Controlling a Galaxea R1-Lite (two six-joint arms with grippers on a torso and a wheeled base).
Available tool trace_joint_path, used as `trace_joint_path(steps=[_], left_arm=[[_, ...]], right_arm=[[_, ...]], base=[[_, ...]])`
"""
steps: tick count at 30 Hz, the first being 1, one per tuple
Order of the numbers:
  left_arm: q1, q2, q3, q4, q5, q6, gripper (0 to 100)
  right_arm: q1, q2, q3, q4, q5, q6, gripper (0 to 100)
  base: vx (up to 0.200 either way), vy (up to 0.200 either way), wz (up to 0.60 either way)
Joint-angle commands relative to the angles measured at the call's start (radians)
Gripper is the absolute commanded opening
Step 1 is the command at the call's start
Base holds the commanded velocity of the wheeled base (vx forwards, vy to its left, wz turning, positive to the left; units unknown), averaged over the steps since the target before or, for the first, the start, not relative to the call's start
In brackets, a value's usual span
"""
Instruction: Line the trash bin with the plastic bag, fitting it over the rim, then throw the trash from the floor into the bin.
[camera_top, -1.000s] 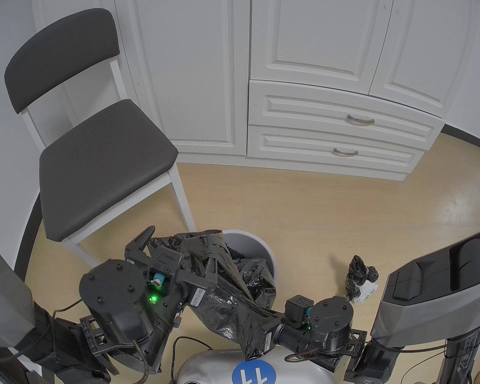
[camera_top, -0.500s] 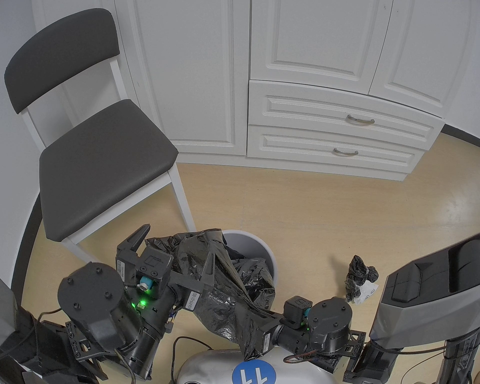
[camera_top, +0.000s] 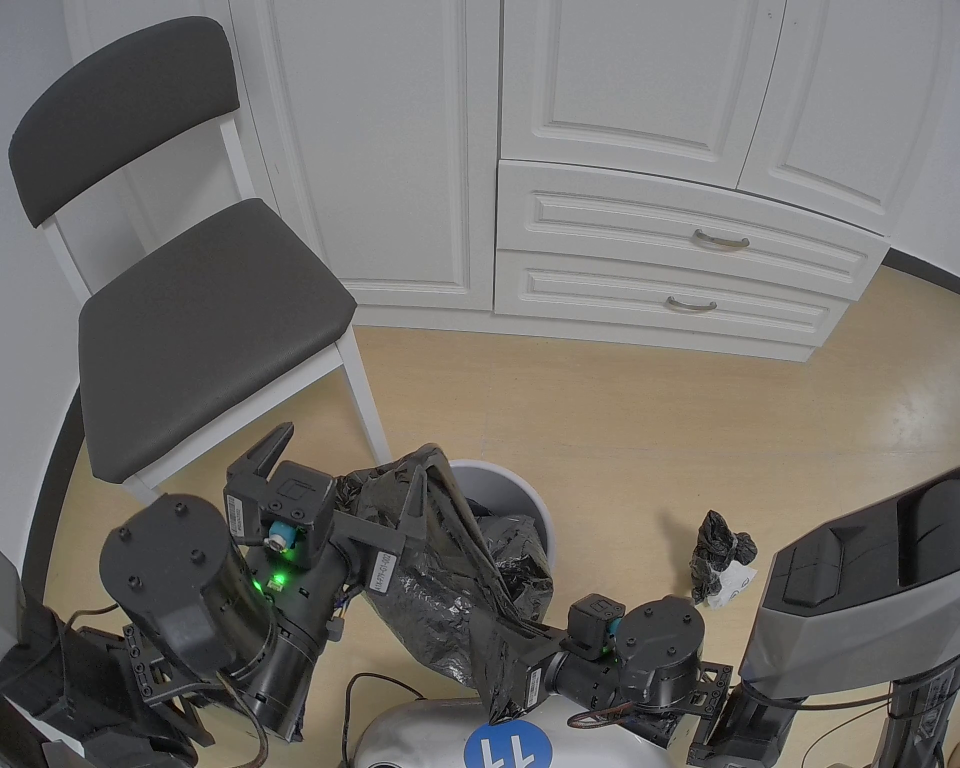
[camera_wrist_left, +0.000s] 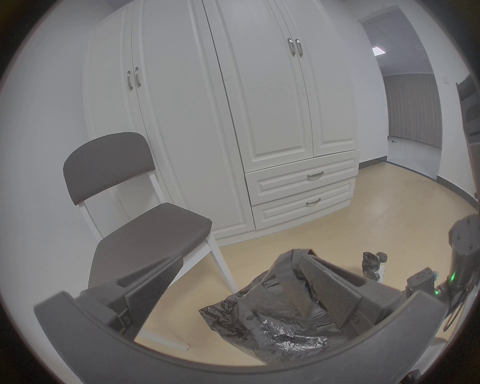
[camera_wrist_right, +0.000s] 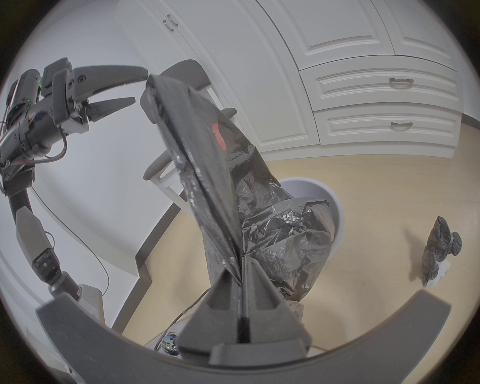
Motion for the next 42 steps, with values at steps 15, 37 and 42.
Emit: trace_joint_path(steps=[15, 37, 42], left_arm=[[0.164, 0.079, 0.115, 0.002, -0.009, -0.097, 100], [0.500, 0.541, 0.190, -0.213, -0.365, -0.326, 0], [0.554, 0.552, 0.104, -0.213, -0.383, -0.321, 0]], right_arm=[[-0.013, -0.064, 0.011, -0.019, -0.016, -0.031, 0], [-0.013, -0.124, 0.042, -0.019, -0.016, -0.057, 0], [-0.012, -0.151, 0.060, -0.019, -0.016, -0.081, 0]], base=[[0.000, 0.000, 0.00], [0.000, 0.000, 0.00], [0.000, 0.000, 0.00]])
